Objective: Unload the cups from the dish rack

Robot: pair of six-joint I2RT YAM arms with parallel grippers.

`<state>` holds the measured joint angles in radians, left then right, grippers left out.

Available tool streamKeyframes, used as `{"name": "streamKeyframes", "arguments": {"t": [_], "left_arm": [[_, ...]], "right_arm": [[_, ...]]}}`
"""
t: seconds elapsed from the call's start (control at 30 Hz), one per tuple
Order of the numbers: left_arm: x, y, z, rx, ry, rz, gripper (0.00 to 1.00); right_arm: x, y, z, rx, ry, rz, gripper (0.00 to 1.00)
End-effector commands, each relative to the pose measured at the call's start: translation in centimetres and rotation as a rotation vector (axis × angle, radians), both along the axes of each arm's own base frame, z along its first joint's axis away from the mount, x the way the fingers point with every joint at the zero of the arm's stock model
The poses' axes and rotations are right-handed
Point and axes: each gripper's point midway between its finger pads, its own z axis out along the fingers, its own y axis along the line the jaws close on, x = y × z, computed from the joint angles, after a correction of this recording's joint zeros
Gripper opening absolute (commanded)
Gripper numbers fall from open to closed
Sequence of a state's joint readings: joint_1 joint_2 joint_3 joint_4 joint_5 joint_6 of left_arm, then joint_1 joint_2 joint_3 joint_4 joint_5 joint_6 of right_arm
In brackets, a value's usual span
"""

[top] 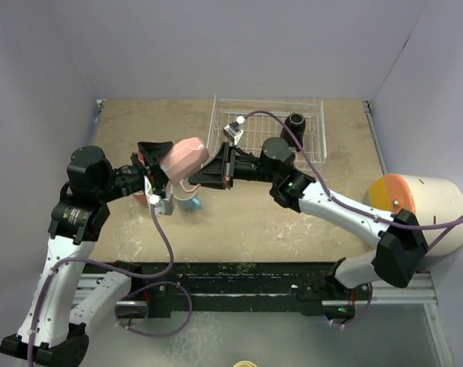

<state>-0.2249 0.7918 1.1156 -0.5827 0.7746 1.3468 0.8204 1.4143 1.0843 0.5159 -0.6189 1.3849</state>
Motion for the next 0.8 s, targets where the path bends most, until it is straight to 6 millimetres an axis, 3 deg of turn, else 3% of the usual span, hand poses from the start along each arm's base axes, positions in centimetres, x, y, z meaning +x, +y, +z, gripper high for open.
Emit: {"name": "streamKeyframes", "arguments": {"t": [0.0,0.13,0.23,0.37,0.53,0.63,0.77], "left_arm": [[-0.8,-0.5,2.5,-0.027,-0.081,-0.043,0.60],[-0.7,-0.5,2.7,-0.035,-0.091,-0.041,0.42],[-0.6,-0.6,3.1,-0.073,-0.088,-0.035,0.01],[-0.1,-1.0,2.4,-0.090,-0.009,-0.041,0.00],[2.6,-1.0,-1.9,-0.017,0.269,0.057,0.00],[5.1,-0.6,-4.2,0.025,0.372,0.180,0.00],[7.8,-0.3,-7.9,0.114,0.544,0.321,0.00]], "right_arm": [[-1.5,-0.4,6.2,0.196,-0.141,0.015,0.00],[-2.2,0.0,6.3,0.213,-0.126,0.031,0.00],[-2.1,0.0,5.9,0.211,-0.112,0.015,0.00],[-1.8,-0.7,4.5,0.142,-0.098,-0.011,0.22],[1.3,-3.2,2.3,-0.042,-0.157,-0.161,0.55],[4.0,-6.5,0.7,-0.160,-0.174,-0.288,0.69],[7.5,-12.6,-0.5,-0.317,-0.201,-0.476,0.76]]}}
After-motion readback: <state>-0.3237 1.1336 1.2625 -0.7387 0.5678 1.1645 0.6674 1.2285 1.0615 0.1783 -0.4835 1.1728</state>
